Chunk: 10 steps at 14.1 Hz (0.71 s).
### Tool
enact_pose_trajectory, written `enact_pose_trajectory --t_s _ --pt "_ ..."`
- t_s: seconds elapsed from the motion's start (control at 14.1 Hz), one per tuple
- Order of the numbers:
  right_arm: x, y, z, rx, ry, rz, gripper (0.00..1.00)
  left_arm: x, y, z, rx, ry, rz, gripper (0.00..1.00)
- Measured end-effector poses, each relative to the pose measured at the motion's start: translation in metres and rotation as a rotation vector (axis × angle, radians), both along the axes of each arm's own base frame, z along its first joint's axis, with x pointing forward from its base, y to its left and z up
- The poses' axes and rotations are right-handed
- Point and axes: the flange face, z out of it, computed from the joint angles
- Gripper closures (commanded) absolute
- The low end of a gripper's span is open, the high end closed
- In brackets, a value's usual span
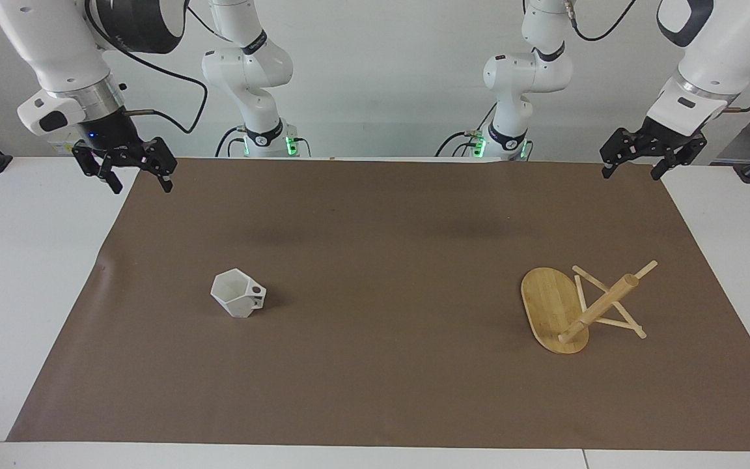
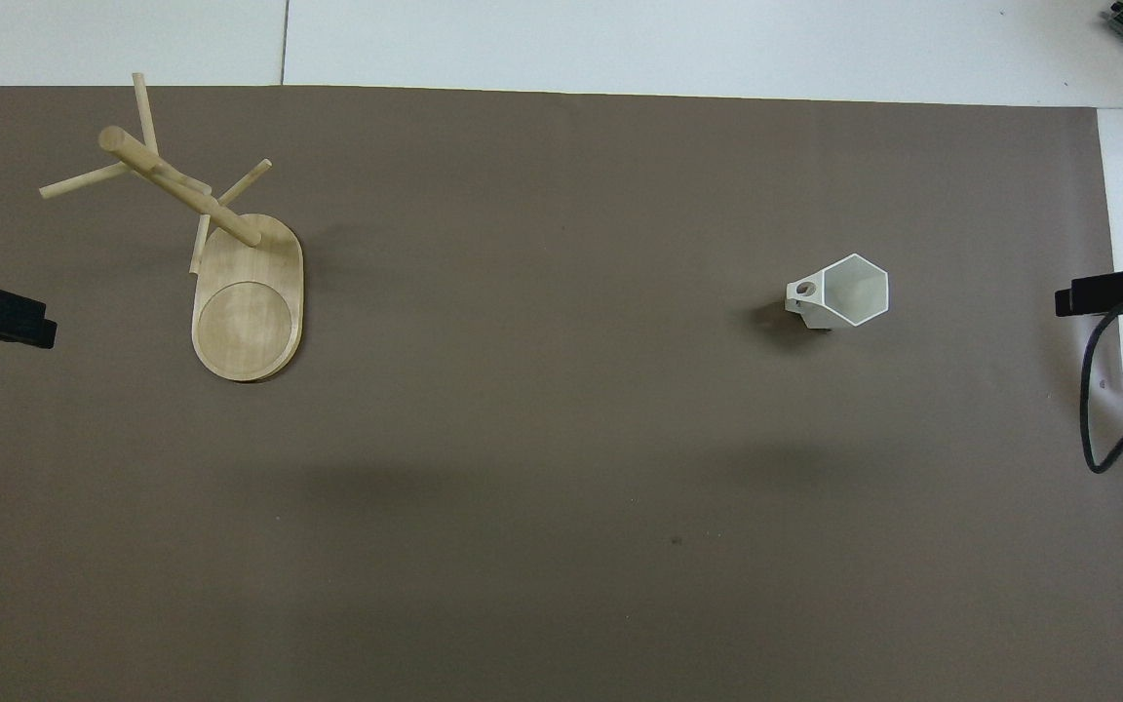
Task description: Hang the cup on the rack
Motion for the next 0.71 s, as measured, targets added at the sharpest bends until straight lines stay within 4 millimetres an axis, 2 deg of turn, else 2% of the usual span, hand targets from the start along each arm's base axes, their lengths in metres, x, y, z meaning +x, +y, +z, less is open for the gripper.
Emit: enact_pose_trajectory --t_s 0.71 --pt "0.000 0.002 -0.001 0.000 0.001 0.004 0.00 -0.002 -0.017 0.002 -0.003 -0.003 0.012 0.00"
